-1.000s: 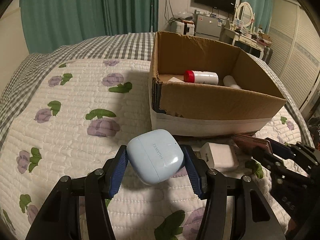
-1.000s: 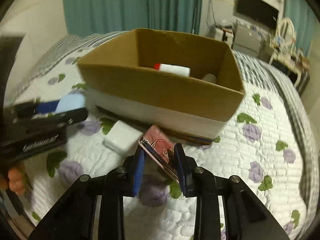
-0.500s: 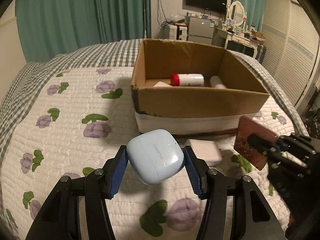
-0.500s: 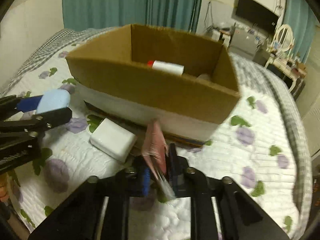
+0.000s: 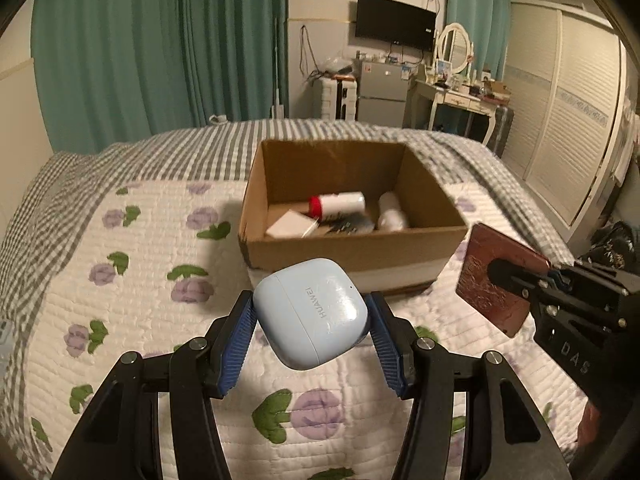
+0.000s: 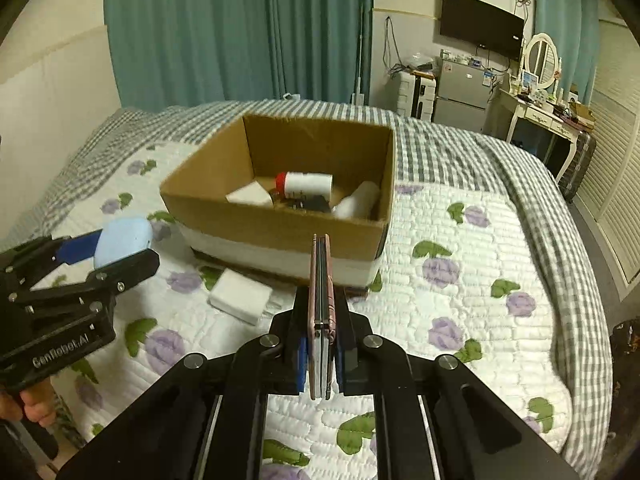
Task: Organize rigid objects
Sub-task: 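Carry the blue case and pink card case into the box and release both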
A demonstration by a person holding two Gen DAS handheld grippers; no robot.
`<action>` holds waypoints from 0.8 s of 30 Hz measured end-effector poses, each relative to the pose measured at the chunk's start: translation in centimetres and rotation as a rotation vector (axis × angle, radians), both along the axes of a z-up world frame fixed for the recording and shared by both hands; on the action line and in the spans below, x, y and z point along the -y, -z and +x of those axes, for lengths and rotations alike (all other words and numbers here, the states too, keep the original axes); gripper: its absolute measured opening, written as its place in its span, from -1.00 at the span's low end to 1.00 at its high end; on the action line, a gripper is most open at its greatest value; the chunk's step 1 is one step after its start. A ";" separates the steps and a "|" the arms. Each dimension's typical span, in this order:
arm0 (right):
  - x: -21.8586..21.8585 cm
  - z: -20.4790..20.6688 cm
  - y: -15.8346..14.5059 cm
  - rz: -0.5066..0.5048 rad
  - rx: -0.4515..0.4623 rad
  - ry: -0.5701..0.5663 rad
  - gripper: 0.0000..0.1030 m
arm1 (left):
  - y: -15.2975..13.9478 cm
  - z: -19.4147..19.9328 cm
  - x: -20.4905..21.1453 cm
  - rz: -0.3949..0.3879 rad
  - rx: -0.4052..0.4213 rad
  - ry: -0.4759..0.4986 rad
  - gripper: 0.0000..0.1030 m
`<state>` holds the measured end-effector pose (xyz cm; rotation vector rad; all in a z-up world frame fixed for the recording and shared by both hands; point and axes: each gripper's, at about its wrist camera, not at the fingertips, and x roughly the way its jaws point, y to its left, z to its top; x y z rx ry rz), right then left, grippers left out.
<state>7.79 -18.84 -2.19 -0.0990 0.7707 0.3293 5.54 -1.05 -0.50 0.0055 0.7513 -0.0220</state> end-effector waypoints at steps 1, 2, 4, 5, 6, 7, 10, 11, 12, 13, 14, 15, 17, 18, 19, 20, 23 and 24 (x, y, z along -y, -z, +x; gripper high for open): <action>0.0 0.1 -0.7 0.009 0.006 -0.002 -0.82 | -0.5 0.1 0.2 -0.001 0.006 0.005 0.11; 0.0 0.1 -1.5 0.018 0.013 -0.008 -0.82 | -1.3 0.3 0.5 0.000 0.017 0.015 0.11; 0.2 0.5 -3.2 0.039 0.033 -0.017 -0.82 | -2.4 0.8 0.6 0.004 0.040 0.026 0.11; 0.3 0.7 -3.9 0.047 0.044 -0.018 -0.82 | -3.1 1.1 0.6 0.006 0.052 0.029 0.11; 0.4 1.0 -4.8 0.055 0.057 -0.019 -0.82 | -3.7 1.5 0.6 0.006 0.064 0.028 0.11; 0.5 1.3 -5.3 0.059 0.067 -0.020 -0.82 | -4.1 1.9 0.5 0.004 0.071 0.027 0.11; 0.6 2.5 -6.6 0.056 0.092 -0.026 -0.82 | -5.2 3.5 -0.1 -0.008 0.083 0.026 0.11; 0.6 2.9 -6.8 0.054 0.098 -0.029 -0.82 | -5.5 4.1 -0.3 -0.010 0.086 0.024 0.11; 0.6 3.6 -7.0 0.052 0.102 -0.028 -0.82 | -5.6 4.7 -0.5 -0.010 0.089 0.019 0.11; 0.6 4.1 -7.1 0.055 0.103 -0.029 -0.82 | -5.7 5.3 -0.7 -0.010 0.089 0.016 0.11; 0.6 4.7 -7.2 0.060 0.102 -0.031 -0.82 | -5.6 6.2 -1.0 -0.014 0.087 0.012 0.11; 0.7 5.5 -7.2 0.068 0.100 -0.034 -0.82 | -5.6 6.7 -1.3 -0.018 0.084 0.010 0.11; 0.4 6.9 -7.0 0.074 0.098 -0.043 -0.82 | -5.2 8.5 -1.8 -0.026 0.075 0.004 0.11; 0.3 7.6 -6.8 0.075 0.096 -0.048 -0.82 | -4.9 9.1 -1.9 -0.026 0.072 0.002 0.11; 0.1 8.2 -6.6 0.075 0.095 -0.052 -0.82 | -4.7 9.9 -2.0 -0.023 0.067 0.000 0.11; -0.1 9.0 -6.4 0.074 0.094 -0.058 -0.82 | -4.3 10.9 -2.0 -0.019 0.061 -0.001 0.11; -1.1 11.6 -5.2 0.063 0.090 -0.074 -0.82 | -2.9 13.8 -2.2 -0.006 0.045 -0.001 0.11; -1.3 12.6 -4.7 0.059 0.089 -0.077 -0.82 | -2.2 14.8 -2.1 -0.003 0.039 0.001 0.11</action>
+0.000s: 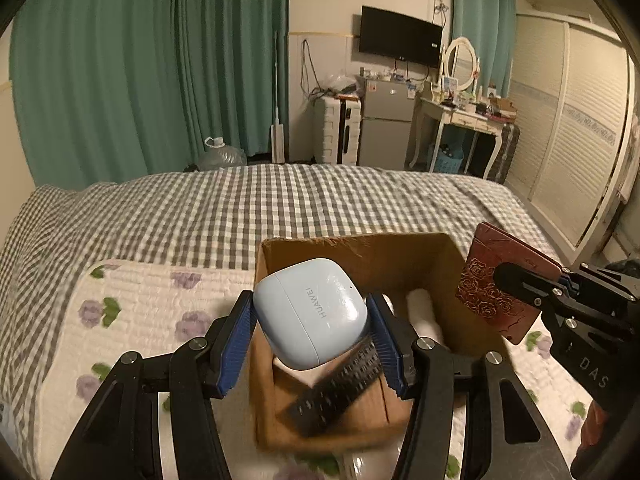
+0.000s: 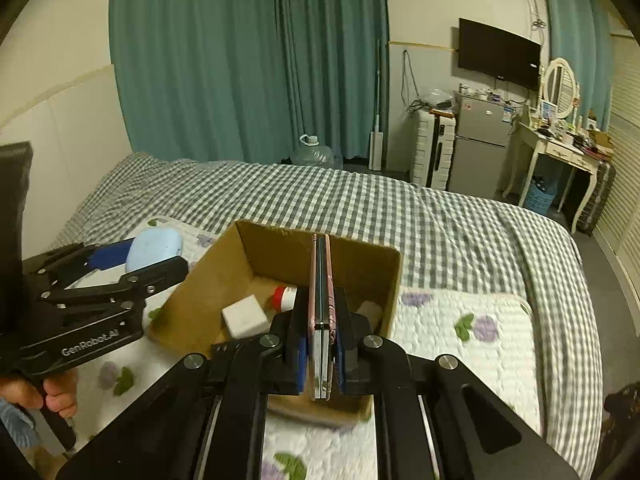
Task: Organize rigid objects
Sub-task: 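Carry the blue case and pink card case into the box and release both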
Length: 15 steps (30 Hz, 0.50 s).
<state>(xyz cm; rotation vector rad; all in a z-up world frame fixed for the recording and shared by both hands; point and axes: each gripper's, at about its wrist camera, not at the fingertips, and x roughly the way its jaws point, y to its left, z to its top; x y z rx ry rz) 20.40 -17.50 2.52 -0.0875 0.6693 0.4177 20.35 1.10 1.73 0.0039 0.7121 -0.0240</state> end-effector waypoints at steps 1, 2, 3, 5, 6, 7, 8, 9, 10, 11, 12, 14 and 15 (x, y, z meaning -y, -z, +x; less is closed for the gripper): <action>-0.2 1.0 0.6 -0.001 -0.003 -0.003 -0.82 | 0.5 0.8 0.0 0.004 -0.004 0.000 0.11; -0.3 1.8 1.2 0.001 -0.008 -0.004 -0.82 | 1.0 1.6 0.1 0.007 -0.009 0.001 0.11; -0.4 2.8 1.9 0.000 -0.016 -0.003 -0.82 | 1.7 2.4 0.1 0.010 -0.017 -0.001 0.11; -0.4 4.7 3.3 -0.011 -0.033 0.005 -0.82 | 2.8 3.7 0.2 0.011 -0.037 -0.006 0.11; -0.4 5.5 4.0 -0.018 -0.042 0.008 -0.82 | 3.3 4.1 0.1 0.010 -0.043 -0.008 0.11; -0.2 6.1 4.6 -0.024 -0.051 0.011 -0.82 | 3.7 4.5 0.2 0.013 -0.049 -0.008 0.11; -0.2 6.7 5.1 -0.026 -0.058 0.012 -0.82 | 4.0 4.8 0.3 0.017 -0.053 -0.006 0.11; -0.3 7.1 5.6 -0.027 -0.061 0.011 -0.82 | 4.1 5.0 0.3 0.019 -0.055 -0.003 0.11; -0.2 7.4 5.8 -0.025 -0.061 0.008 -0.82 | 4.3 5.1 0.5 0.023 -0.057 0.008 0.11; -0.3 7.4 6.0 -0.023 -0.058 0.005 -0.82 | 4.5 5.2 0.7 0.027 -0.064 0.026 0.11; -0.2 7.5 6.0 -0.017 -0.053 0.004 -0.82 | 4.6 5.2 0.9 0.031 -0.069 0.035 0.11; -0.1 7.4 6.0 -0.013 -0.055 0.009 -0.81 | 4.5 4.8 1.3 0.042 -0.068 0.037 0.15; 0.1 7.1 5.7 -0.006 -0.045 0.015 -0.80 | 4.4 4.6 1.5 0.046 -0.070 0.036 0.15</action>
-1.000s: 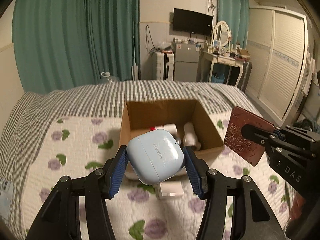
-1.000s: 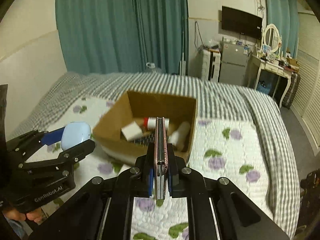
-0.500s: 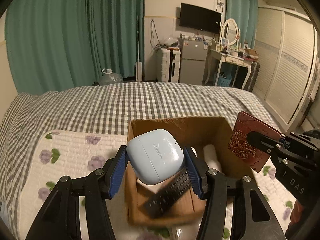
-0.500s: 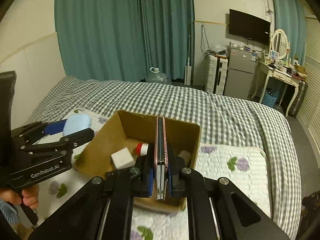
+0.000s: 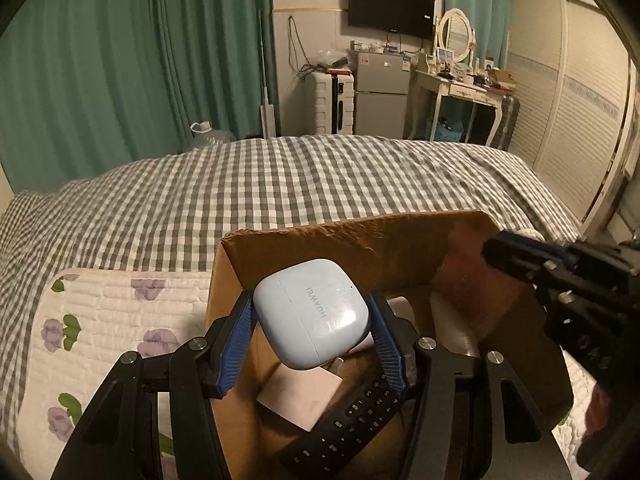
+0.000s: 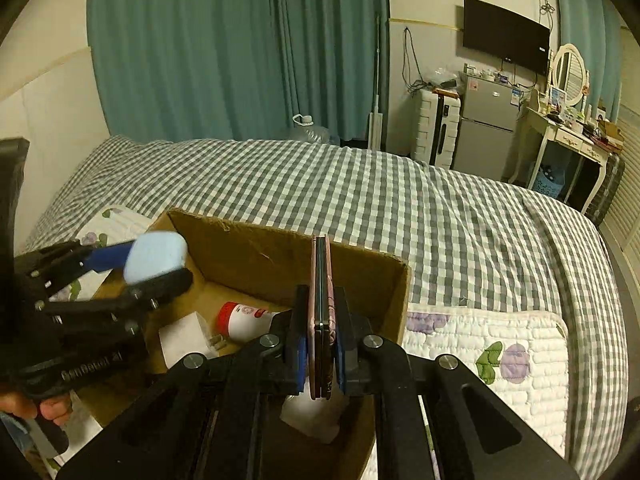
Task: Organize rigid objects
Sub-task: 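Carry the blue case and pink card case into the box and release both, then grasp the remaining white charger block with the right gripper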
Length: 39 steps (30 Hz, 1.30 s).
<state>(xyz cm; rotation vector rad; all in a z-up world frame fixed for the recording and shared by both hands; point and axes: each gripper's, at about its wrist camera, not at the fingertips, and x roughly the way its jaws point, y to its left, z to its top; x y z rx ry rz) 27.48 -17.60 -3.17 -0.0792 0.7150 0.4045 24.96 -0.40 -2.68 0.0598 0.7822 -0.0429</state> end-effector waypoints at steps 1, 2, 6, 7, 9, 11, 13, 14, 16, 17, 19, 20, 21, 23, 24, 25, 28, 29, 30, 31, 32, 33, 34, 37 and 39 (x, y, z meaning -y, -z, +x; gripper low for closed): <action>0.1 -0.3 -0.4 0.004 0.011 0.001 -0.68 | -0.1 -0.1 0.1 0.004 -0.006 -0.002 0.15; 0.4 -0.8 -1.1 0.005 0.026 0.007 -0.53 | -0.5 -0.6 0.3 0.011 -0.015 -0.005 0.16; 1.6 -3.4 -4.6 0.015 0.099 0.030 0.14 | -3.3 -2.9 1.2 0.032 0.024 -0.015 0.20; 1.9 -4.2 -5.5 0.010 0.107 0.033 0.20 | -4.3 -3.7 1.2 0.030 0.038 -0.018 0.23; 2.6 -5.9 -7.7 0.000 0.138 0.048 0.40 | -6.7 -5.3 1.3 0.023 0.066 -0.025 0.27; 3.3 -7.9 -10.1 -0.003 0.171 0.061 0.62 | -9.1 -7.1 1.3 0.021 0.096 -0.028 0.29; 3.9 -10.2 -12.4 -0.008 0.210 0.077 0.83 | -11.5 -9.2 1.4 0.028 0.131 -0.033 0.29; 4.1 -11.3 -13.6 -0.013 0.232 0.089 0.85 | -12.6 -10.3 1.3 0.030 0.148 -0.036 0.30; 4.6 -13.8 -15.6 -0.016 0.267 0.102 0.93 | -14.1 -11.9 1.5 0.034 0.166 -0.041 0.30; 4.7 -14.8 -16.4 -0.015 0.278 0.106 0.96 | -14.8 -12.8 1.6 0.036 0.173 -0.042 0.31; 4.9 -17.1 -17.8 -0.015 0.302 0.117 1.00 | -16.1 -14.7 1.6 0.039 0.192 -0.042 0.31; 4.8 -18.1 -18.4 -0.016 0.311 0.121 1.00 | -16.4 -15.4 1.7 0.042 0.197 -0.041 0.31; 4.7 -19.0 -18.9 -0.016 0.316 0.127 1.00 | -16.7 -16.2 1.8 0.045 0.202 -0.039 0.31; 4.8 -20.6 -19.7 -0.008 0.321 0.137 1.00 | -16.9 -17.6 1.8 0.050 0.202 -0.031 0.31; 4.9 -21.5 -20.0 -0.004 0.318 0.142 1.00 | -16.7 -18.5 1.9 0.056 0.194 -0.020 0.31; 5.2 -22.1 -20.1 -0.002 0.315 0.145 1.00 | -16.4 -19.0 2.0 0.065 0.188 -0.016 0.31; 5.3 -23.7 -19.9 0.006 0.305 0.154 1.00 | -15.0 -20.5 1.9 0.086 0.187 -0.021 0.32; 5.2 -24.2 -19.5 0.010 0.300 0.158 1.00 | -14.3 -20.8 1.8 0.079 0.181 -0.025 0.32; 5.2 -24.4 -19.1 0.010 0.295 0.161 1.00 | -13.7 -21.1 1.6 0.067 0.175 -0.029 0.32; 5.0 -24.8 -18.5 0.009 0.286 0.165 1.00 | -12.9 -21.2 1.4 0.049 0.166 -0.033 0.32; 4.8 -24.9 -17.7 0.010 0.274 0.169 1.00 | -12.0 -21.2 1.1 0.032 0.155 -0.038 0.32; 4.7 -25.0 -17.1 0.013 0.265 0.171 1.00 | -11.3 -21.4 1.0 0.023 0.147 -0.041 0.32; 4.6 -24.9 -16.2 0.018 0.249 0.171 1.00 | -10.5 -21.2 0.7 0.016 0.135 -0.047 0.32; 3.9 -24.4 -13.4 0.012 0.217 0.166 1.00 | -8.3 -20.7 0.1 0.017 0.118 -0.069 0.32; 3.3 -23.7 -11.7 0.001 0.195 0.166 1.00 | -6.8 -20.2 -0.4 0.010 0.110 -0.088 0.32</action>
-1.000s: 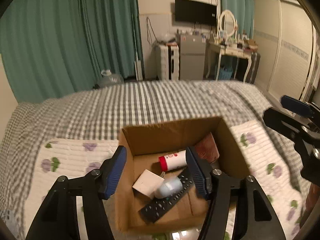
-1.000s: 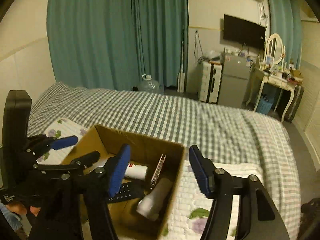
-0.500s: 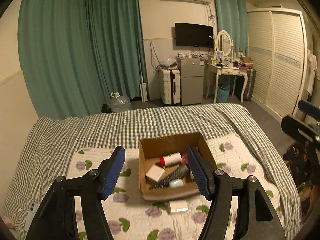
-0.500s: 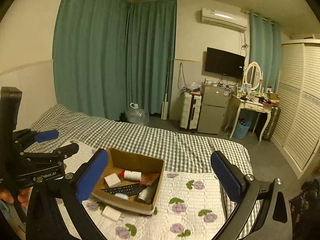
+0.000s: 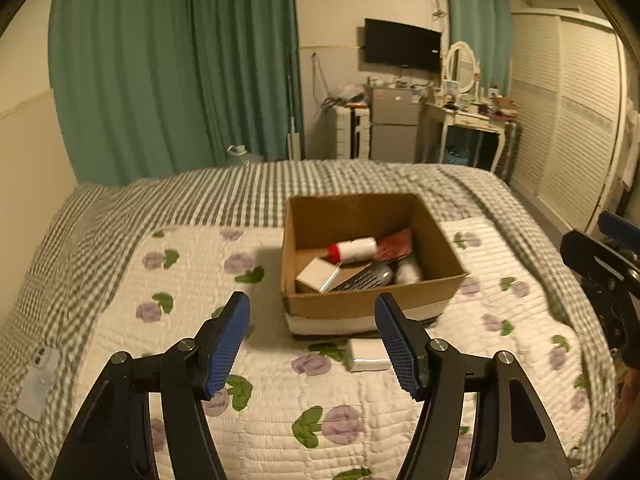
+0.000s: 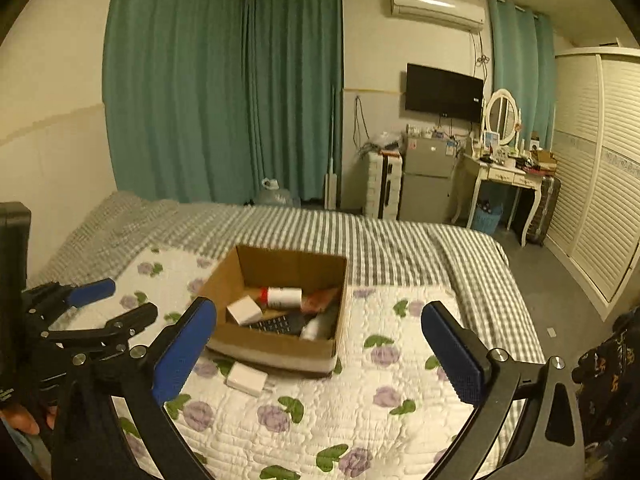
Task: Organize rigid objects
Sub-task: 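Grasp the remaining white charger block with the right gripper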
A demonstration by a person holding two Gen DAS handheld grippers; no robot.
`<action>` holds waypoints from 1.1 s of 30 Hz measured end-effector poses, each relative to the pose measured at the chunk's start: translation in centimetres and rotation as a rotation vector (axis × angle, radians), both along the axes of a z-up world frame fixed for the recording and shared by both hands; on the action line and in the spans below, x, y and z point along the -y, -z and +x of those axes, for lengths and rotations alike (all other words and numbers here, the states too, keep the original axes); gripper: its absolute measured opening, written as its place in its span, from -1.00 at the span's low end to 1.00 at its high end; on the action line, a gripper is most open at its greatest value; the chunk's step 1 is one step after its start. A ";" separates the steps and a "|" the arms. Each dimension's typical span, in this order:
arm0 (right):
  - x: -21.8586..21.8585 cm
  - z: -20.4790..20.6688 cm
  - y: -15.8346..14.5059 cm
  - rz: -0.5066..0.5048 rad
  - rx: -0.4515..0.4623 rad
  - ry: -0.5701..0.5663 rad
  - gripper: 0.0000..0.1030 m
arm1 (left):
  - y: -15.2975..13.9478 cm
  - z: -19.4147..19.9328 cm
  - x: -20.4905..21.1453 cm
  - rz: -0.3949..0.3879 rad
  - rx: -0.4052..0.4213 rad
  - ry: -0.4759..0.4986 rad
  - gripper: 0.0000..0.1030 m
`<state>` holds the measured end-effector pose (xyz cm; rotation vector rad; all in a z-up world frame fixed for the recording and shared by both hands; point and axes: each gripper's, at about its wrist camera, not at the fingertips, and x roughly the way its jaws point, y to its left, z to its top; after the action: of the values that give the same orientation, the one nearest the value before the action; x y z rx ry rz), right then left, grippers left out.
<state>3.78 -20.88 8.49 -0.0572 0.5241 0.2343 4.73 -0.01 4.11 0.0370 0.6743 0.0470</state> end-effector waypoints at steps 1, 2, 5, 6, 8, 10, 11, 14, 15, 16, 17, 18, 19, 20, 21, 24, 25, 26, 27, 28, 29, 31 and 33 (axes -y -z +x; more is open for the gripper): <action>-0.2 0.3 0.7 0.002 -0.008 -0.003 1.00 | 0.7 0.2 -0.3 -0.011 -0.002 -0.008 0.32; -0.4 0.5 1.7 0.004 -0.016 -0.007 1.00 | 1.6 0.2 -0.7 -0.024 -0.002 -0.016 0.32; -1.0 1.3 4.0 -0.009 -0.040 -0.011 1.00 | 4.8 0.6 -1.4 -0.040 -0.027 -0.040 0.32; -1.3 1.8 5.2 -0.016 -0.056 -0.014 1.00 | 5.9 1.1 -1.4 -0.021 -0.061 -0.041 0.32; -1.7 2.5 7.0 -0.025 -0.077 -0.017 1.00 | 7.4 1.6 -1.3 0.005 -0.089 -0.034 0.32; -2.2 3.5 9.0 -0.030 -0.111 -0.013 1.00 | 8.7 1.9 -1.6 0.012 -0.110 -0.034 0.32; -2.3 4.0 9.8 -0.027 -0.131 -0.015 1.00 | 9.3 2.2 -1.8 0.011 -0.124 -0.033 0.32; -2.9 5.5 12.3 -0.004 -0.191 -0.019 1.00 | 10.6 2.8 -2.4 0.011 -0.147 -0.046 0.32; -3.2 6.0 13.2 -0.003 -0.211 -0.021 1.00 | 11.1 3.0 -2.7 0.005 -0.162 -0.048 0.32; -3.5 6.4 13.9 -0.008 -0.228 -0.024 1.00 | 11.7 3.4 -3.0 -0.003 -0.182 -0.048 0.32; -3.8 6.7 14.5 -0.014 -0.241 -0.029 1.00 | 12.1 3.6 -3.4 -0.009 -0.200 -0.052 0.32; -4.2 7.0 15.1 -0.017 -0.255 -0.037 1.00 | 12.4 3.8 -3.6 -0.011 -0.213 -0.058 0.32; -4.6 7.3 15.6 -0.018 -0.268 -0.046 1.00 | 12.8 4.0 -3.9 -0.012 -0.229 -0.066 0.32; -5.0 7.5 16.1 -0.019 -0.281 -0.057 1.00 | 12.9 4.1 -4.0 -0.011 -0.238 -0.069 0.32; -5.5 7.8 16.7 -0.020 -0.292 -0.070 1.00 | 13.1 4.2 -4.2 -0.005 -0.247 -0.072 0.32; -6.9 8.3 18.1 -0.023 -0.321 -0.102 1.00 | 13.1 4.2 -4.7 0.019 -0.248 -0.086 0.32; -7.4 8.6 18.6 -0.021 -0.330 -0.112 1.00 | 13.1 4.2 -4.8 0.028 -0.247 -0.090 0.32; -7.6 8.7 18.9 -0.021 -0.335 -0.119 0.99 | 13.0 4.2 -5.0 0.036 -0.246 -0.096 0.32; -8.0 9.0 19.4 -0.022 -0.340 -0.128 1.00 | 13.0 4.2 -5.2 0.037 -0.245 -0.101 0.32; -8.3 9.2 19.7 -0.026 -0.346 -0.130 1.00 | 13.0 4.2 -5.3 0.034 -0.246 -0.105 0.32; -8.5 9.3 20.0 -0.028 -0.352 -0.133 1.00 | 13.0 4.2 -5.5 0.028 -0.248 -0.110 0.32; -8.9 9.7 20.4 -0.025 -0.362 -0.144 0.99 | 12.9 4.2 -5.7 0.019 -0.250 -0.112 0.32; -9.3 9.9 20.5 -0.017 -0.365 -0.156 0.99 | 12.9 4.2 -5.7 0.031 -0.249 -0.124 0.32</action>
<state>13.69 -11.61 -12.04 -0.0727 0.8870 0.3969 8.93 5.73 -8.81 0.0314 0.9240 0.1740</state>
